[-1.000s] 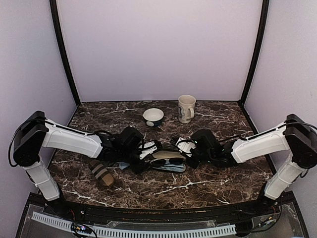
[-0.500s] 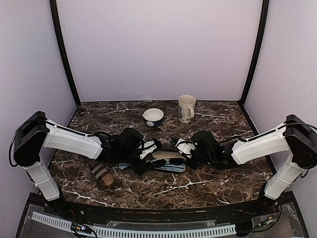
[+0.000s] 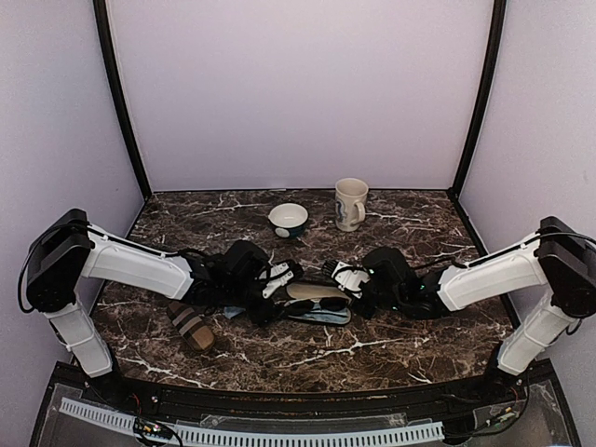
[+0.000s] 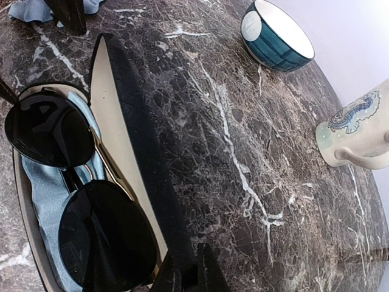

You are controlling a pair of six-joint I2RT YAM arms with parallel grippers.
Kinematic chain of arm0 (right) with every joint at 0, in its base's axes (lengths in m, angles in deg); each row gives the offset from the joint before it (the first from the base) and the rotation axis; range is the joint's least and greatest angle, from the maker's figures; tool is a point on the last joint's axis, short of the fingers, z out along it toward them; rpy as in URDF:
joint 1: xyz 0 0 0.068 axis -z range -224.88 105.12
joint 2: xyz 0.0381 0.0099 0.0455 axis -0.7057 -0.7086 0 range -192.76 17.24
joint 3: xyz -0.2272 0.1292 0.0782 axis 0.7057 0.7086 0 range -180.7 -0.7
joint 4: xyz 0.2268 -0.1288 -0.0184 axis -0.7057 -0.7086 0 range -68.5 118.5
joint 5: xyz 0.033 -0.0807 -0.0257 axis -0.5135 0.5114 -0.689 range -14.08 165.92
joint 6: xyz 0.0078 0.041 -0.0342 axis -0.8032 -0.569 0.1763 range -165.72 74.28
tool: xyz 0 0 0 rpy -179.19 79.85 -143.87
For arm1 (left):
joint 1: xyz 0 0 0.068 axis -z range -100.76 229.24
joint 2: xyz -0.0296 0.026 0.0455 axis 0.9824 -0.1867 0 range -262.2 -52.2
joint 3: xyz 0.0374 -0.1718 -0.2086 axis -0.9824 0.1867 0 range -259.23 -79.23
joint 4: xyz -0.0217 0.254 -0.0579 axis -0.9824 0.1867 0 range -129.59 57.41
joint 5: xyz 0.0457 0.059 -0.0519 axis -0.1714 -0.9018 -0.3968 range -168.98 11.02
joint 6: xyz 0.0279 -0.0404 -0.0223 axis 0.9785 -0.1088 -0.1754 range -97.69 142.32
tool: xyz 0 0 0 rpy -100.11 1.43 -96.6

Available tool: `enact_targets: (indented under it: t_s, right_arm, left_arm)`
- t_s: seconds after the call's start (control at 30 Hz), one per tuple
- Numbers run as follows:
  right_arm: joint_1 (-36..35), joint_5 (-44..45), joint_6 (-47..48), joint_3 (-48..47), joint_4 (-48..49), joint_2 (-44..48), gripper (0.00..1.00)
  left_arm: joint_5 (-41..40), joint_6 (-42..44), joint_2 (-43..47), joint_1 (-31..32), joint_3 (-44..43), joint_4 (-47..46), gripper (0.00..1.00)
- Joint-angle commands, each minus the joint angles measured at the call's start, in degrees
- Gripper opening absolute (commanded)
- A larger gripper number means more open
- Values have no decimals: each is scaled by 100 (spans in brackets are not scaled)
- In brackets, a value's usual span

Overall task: Organize the sunglasses
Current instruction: Pass from the right arm to the left

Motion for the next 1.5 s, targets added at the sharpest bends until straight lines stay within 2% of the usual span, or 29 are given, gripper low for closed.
enact_targets:
  t_s: [0.0, 0.33, 0.47, 0.57, 0.73, 0.97, 1.3, 1.47]
  right_arm:
    - [-63, 24, 70, 69, 345, 216, 0]
    - [-63, -46, 113, 119, 420, 248, 0]
    - [-68, -29, 150, 121, 456, 224, 0]
    - [-66, -41, 194, 107, 498, 207, 0]
    - [-67, -171, 363, 104, 638, 169, 0]
    - [-63, -564, 722, 47, 700, 146, 0]
    - [-26, -924, 901, -83, 686, -18, 0]
    - [20, -1023, 886, -93, 724, -24, 0]
  left_arm:
    - [-262, -67, 41, -42, 93, -71, 71]
    - [-446, -140, 90, -69, 177, -140, 71]
    - [-371, -216, 334, -120, 402, -203, 74]
    - [183, -375, 703, -266, 575, -417, 77]
    - [1361, -769, 839, -797, 512, -659, 76]
    - [2454, 35, 319, -1047, -142, -304, 73]
    - [3326, 743, -314, -1102, -862, 529, 72]
    - [3333, 921, -511, -1106, -1035, 855, 64]
